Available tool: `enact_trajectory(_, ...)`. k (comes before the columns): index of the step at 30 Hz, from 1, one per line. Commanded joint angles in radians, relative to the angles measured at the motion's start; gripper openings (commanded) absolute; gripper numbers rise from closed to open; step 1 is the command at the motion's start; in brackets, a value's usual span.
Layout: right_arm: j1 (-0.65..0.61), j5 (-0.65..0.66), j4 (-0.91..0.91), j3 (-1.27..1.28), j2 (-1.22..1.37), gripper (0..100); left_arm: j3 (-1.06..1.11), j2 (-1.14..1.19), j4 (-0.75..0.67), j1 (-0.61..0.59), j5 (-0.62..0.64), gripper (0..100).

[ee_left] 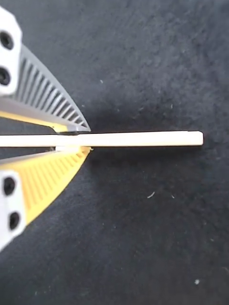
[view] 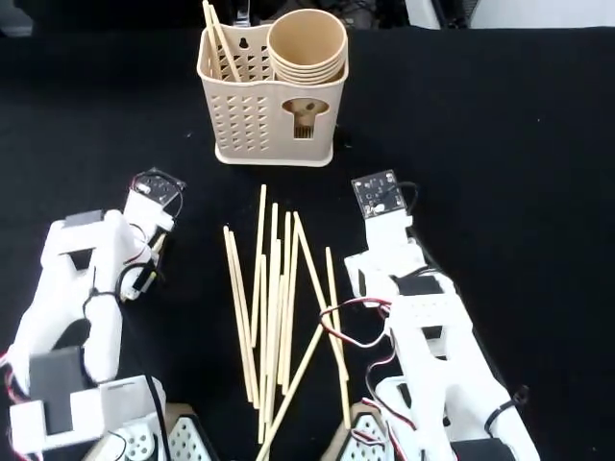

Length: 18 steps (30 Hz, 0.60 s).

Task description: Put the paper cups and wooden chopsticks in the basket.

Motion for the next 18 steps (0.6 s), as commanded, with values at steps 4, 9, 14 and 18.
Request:
enact_trajectory(4,-0.008,0.002,-0.021,-0.005,-0.021,19.1,-0.038,-0.336,0.023,0.015,0.13,3)
enact_trajectory(9,-0.008,0.002,-0.035,-0.002,-0.021,19.1,0.008,-0.58,-0.103,0.07,0.345,3)
enact_trajectory(14,-0.008,0.002,-0.041,-0.001,-0.019,19.1,0.074,-0.761,-0.255,0.099,0.505,3)
enact_trajectory(18,-0.008,0.002,-0.044,-0.001,-0.019,19.1,0.128,-0.836,-0.428,0.099,0.608,3)
